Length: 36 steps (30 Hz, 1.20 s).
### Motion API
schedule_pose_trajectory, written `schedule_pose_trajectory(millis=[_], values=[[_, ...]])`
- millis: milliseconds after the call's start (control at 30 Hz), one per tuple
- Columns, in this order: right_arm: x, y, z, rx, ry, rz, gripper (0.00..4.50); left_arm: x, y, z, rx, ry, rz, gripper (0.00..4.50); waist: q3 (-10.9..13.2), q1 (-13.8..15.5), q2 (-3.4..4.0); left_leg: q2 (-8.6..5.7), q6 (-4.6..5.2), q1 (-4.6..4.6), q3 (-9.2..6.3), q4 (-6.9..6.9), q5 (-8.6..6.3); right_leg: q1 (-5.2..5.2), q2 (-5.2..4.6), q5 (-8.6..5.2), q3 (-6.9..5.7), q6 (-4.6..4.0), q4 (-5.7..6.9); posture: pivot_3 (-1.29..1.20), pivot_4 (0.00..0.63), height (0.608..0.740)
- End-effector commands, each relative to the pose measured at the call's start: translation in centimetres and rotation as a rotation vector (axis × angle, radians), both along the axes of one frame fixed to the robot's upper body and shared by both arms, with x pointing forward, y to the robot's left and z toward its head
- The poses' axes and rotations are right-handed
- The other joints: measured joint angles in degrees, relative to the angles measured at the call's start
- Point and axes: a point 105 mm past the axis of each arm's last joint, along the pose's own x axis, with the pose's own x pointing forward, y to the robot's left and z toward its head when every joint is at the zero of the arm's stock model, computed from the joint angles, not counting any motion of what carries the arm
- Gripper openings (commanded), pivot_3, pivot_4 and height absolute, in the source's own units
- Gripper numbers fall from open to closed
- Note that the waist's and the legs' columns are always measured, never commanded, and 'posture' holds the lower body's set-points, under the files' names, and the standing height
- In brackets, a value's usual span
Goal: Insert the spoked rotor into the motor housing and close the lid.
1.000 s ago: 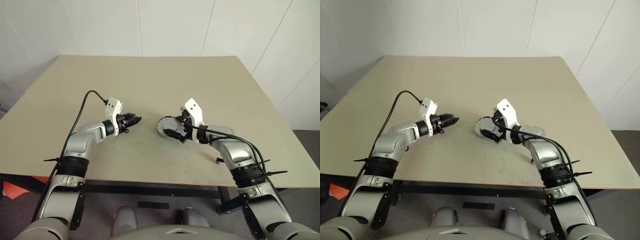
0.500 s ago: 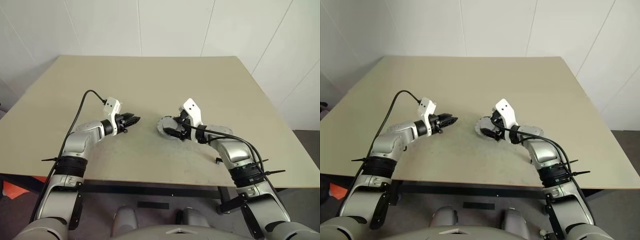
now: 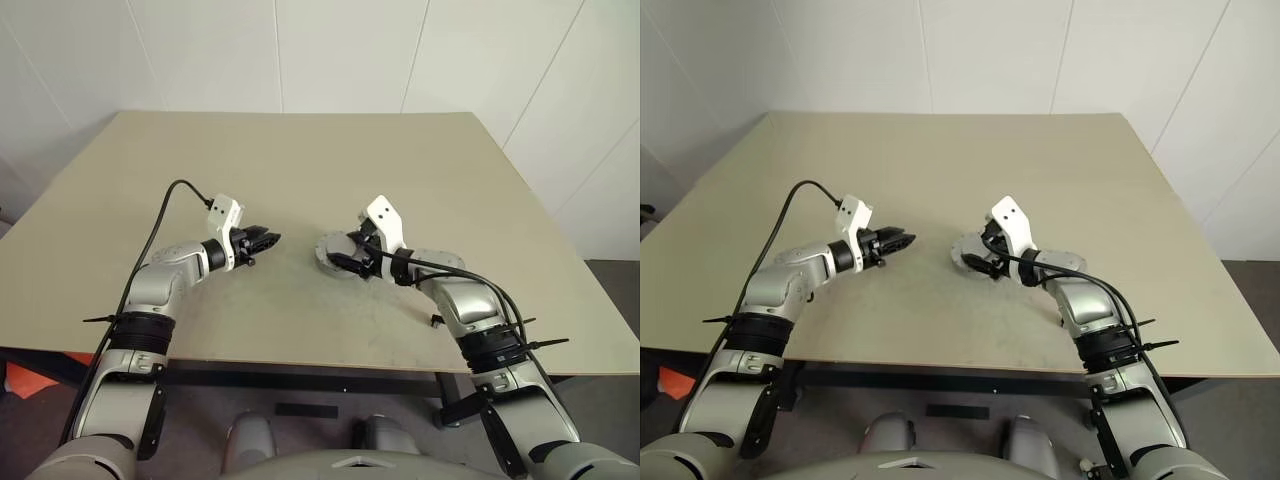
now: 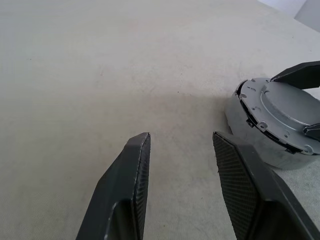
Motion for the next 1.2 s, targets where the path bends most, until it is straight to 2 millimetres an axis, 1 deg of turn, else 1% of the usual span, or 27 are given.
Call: schedule_pose_trajectory(millis=[33, 300, 433, 533, 600, 967, 1200], values=[[1.2, -0.7, 1.3, -0.034, -0.079, -0.046, 3.14, 0.4, 0.2, 1.6, -0.005, -0.058, 0.0, 2.12, 0.0, 0.02, 0.0, 0.0, 0.0, 0.0, 0.0, 0.0, 0.0, 0.0, 0.0, 0.0, 0.0, 0.0, 0.0, 0.0, 0.0, 0.74], [1.3, -0.4, 0.8, -0.05, -0.072, -0.041, 3.14, 0.4, 0.3, 1.6, -0.003, -0.058, 0.002, 2.12, 0.0, 0.02, 0.0, 0.0, 0.0, -0.02, 0.0, -0.02, 0.0, 0.0, 0.0, 0.0, 0.0, 0.0, -0.04, 0.0, 0.0, 0.74], [0.7, -0.3, 0.6, -0.046, -0.055, -0.012, 3.14, 0.4, 0.3, 1.6, -0.004, -0.058, 0.003, 2.12, 0.0, 0.02, 0.0, -0.01, 0.0, -0.02, 0.0, -0.02, 0.0, 0.0, 0.0, 0.0, -0.01, 0.0, -0.03, 0.0, 0.0, 0.74], [-0.3, -0.1, 0.9, -0.004, -0.031, 0.037, 3.14, 0.4, 0.3, 1.6, -0.004, -0.057, 0.003, 2.12, 0.0, 0.07, 0.0, 0.0, 0.0, -0.02, 0.0, -0.03, 0.0, 0.0, 0.0, 0.0, -0.01, 0.0, -0.04, 0.0, 0.0, 0.74], [-0.6, -0.2, 0.9, -0.007, -0.027, 0.048, 3.14, 0.4, 0.2, 1.6, -0.005, -0.057, 0.003, 2.12, 0.0, 0.02, 0.0, 0.0, 0.01, -0.03, 0.0, -0.06, 0.0, 0.0, 0.0, 0.0, -0.01, 0.0, -0.09, 0.0, 0.0, 0.74], [0.3, -0.5, 0.6, -0.031, -0.025, 0.002, 3.14, 0.5, 0.1, 1.6, -0.006, -0.061, 0.002, 2.12, 0.0, -0.01, 0.0, 0.01, 0.01, -0.02, 0.0, -0.08, -0.01, 0.0, 0.01, 0.0, -0.02, 0.0, -0.1, 0.0, 0.0, 0.74], [0.1, -0.3, 0.5, -0.04, -0.025, 0.013, 3.14, 0.4, 0.2, 1.6, -0.006, -0.06, 0.005, 2.12, 0.0, -0.03, 0.0, 0.01, 0.01, -0.01, 0.0, -0.08, 0.0, 0.0, 0.01, 0.0, -0.01, 0.0, -0.09, 0.0, 0.0, 0.74]])
